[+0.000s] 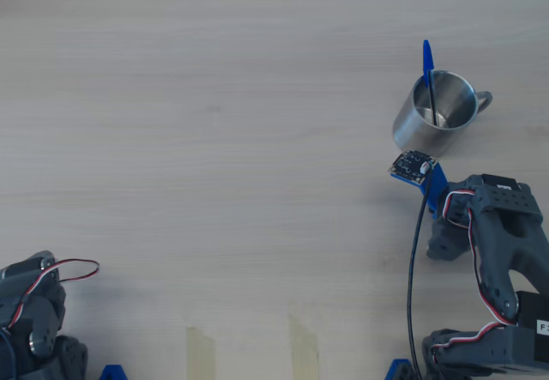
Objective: Grab the yellow pen and put it in the silver cup.
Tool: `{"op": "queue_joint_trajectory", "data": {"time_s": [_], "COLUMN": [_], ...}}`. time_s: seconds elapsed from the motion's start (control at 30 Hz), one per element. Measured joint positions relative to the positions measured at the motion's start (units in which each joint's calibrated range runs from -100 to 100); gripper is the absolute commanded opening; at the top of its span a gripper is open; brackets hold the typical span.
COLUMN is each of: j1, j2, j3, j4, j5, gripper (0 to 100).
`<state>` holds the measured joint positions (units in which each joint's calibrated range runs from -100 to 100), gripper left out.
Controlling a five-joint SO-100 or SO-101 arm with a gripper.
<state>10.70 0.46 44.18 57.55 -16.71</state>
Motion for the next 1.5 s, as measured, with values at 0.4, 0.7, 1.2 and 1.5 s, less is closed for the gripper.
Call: {"op": "queue_joint_trajectory", "data": {"time_s": [0.4,0.7,1.2,1.5], "j1": [1.76,3.93,13.71,15.89], "j2": [-3.0,-3.08,-3.08,-3.08], "j3": [2.8,2.8,2.25,0.18], "j4": [-0.76,-0.5,-0.67,-0.34], "j5": [0.0,2.2,3.13,3.08], "gripper": [47,47,47,47]}}
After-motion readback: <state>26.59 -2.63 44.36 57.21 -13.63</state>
